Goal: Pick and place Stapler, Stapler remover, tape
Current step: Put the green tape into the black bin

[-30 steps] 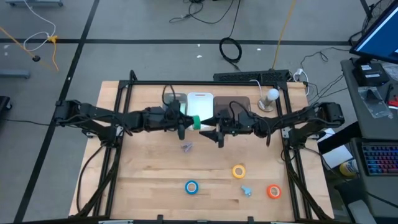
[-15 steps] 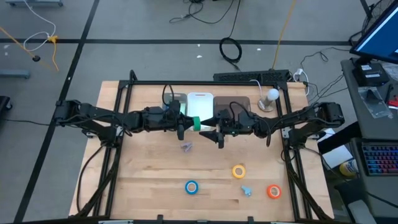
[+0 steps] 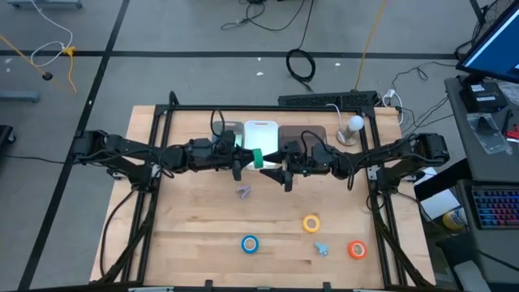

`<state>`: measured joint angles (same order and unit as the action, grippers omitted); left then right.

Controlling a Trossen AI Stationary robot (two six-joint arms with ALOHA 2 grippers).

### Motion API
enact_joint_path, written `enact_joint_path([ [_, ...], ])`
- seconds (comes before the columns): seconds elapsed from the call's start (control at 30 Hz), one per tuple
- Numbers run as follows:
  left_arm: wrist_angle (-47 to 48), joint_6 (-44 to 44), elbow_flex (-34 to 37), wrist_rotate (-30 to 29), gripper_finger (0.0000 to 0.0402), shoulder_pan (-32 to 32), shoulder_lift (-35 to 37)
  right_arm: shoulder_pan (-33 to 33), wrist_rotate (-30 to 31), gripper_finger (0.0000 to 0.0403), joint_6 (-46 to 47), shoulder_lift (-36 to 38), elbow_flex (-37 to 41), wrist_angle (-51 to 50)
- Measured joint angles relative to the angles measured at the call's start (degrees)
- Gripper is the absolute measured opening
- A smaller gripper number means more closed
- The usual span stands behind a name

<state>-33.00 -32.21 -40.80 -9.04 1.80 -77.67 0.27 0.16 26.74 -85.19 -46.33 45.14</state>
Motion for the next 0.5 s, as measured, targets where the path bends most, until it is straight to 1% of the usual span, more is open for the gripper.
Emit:
enact_joint_path([
  [0.17,-0.5,-1.1,0.0,-0.8,0.0039,0.0,-0.6,0.0,0.2,0.0257,-0.5,0.0,0.0,0.1],
  [0.5,-1.4,-1.6,0.0,-1.3,0.0039,0.0,-0.8,-0.3,0.2,0.0256,-0.5,0.0,0.1,0.5],
])
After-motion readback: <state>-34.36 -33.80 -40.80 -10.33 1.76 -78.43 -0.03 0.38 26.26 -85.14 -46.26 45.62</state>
